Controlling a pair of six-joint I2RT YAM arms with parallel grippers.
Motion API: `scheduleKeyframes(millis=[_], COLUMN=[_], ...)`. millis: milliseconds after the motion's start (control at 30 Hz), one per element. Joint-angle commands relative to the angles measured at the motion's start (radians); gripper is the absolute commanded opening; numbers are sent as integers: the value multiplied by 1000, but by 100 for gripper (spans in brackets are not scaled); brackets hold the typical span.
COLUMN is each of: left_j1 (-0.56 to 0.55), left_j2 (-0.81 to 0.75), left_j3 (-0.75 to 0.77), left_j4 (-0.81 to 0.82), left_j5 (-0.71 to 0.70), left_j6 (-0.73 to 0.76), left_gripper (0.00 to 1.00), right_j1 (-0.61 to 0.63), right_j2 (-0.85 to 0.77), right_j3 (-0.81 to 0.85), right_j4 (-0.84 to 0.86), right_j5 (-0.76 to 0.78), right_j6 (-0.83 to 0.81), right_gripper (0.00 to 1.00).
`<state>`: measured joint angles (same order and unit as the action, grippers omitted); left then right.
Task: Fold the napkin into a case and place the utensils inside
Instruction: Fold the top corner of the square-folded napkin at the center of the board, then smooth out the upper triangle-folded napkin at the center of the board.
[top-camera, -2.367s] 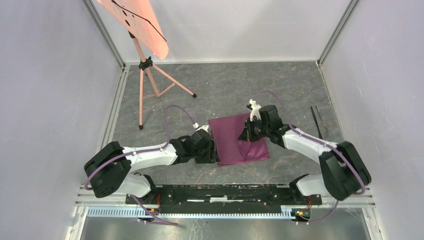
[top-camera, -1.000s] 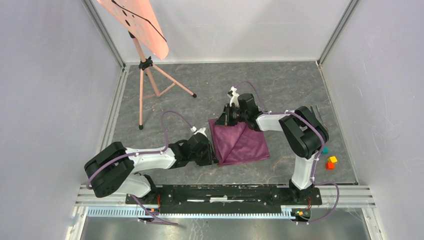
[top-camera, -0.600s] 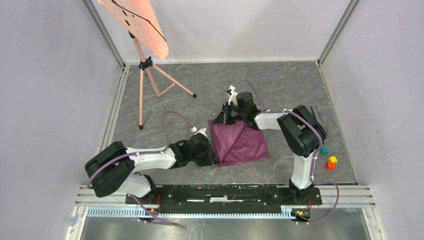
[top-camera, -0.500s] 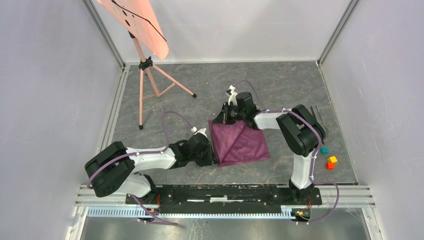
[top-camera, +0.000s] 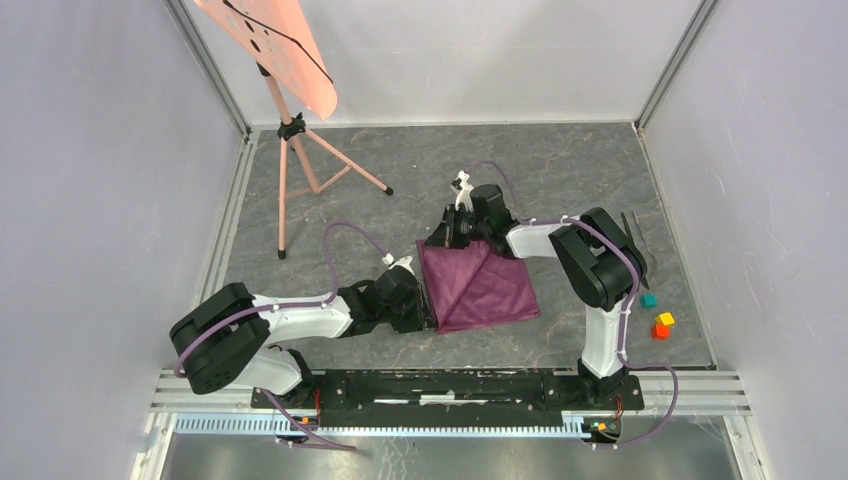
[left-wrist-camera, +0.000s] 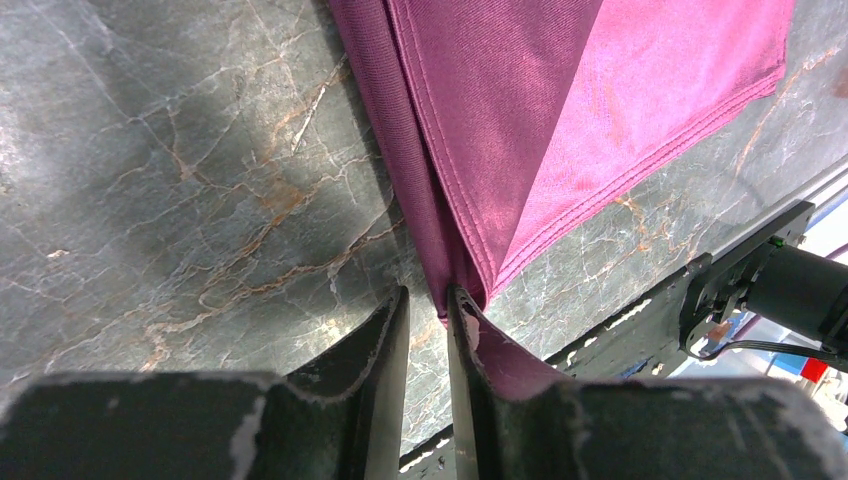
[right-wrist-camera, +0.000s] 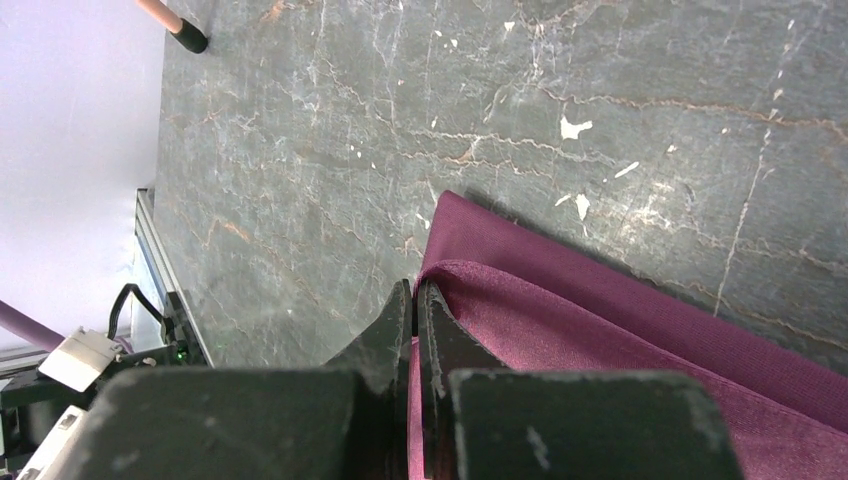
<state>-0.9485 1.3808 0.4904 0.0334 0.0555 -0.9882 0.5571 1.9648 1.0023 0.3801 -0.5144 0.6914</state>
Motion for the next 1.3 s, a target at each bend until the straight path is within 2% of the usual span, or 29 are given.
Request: scheduleKeyframes(millis=[0, 267, 500, 800, 900, 1000, 1100, 1267], left_j1=[-5, -6, -7, 0, 36, 143, 244, 312], left_j2=[21, 12, -69, -240, -291, -278, -205, 17], left_j3=[-31, -15, 10, 59, 105, 159, 220, 399], left_j4=[-66, -82, -157, -339, -395, -387, -315, -227], left_j5=[-14, -19, -47, -99, -108, -61, 59, 175], left_j6=[3, 10, 19, 36, 75, 123, 164, 206], left_gripper=[28, 28, 33, 42, 52, 59, 59, 52], right_j1=[7, 7, 7, -14, -67, -144, -221, -285], right_j2=[12, 13, -37, -194, -258, -285, -267, -193], right_j3=[45, 41, 46, 82, 15, -49, -82, -65], right_j4=[40, 37, -18, -257, -270, -249, -233, -195], right_j5=[15, 16, -12, -25, -36, -56, -96, -139], right_j6=[6, 4, -42, -239, -267, -280, -278, -272], right_gripper=[1, 5, 31, 52, 54, 54, 50, 44])
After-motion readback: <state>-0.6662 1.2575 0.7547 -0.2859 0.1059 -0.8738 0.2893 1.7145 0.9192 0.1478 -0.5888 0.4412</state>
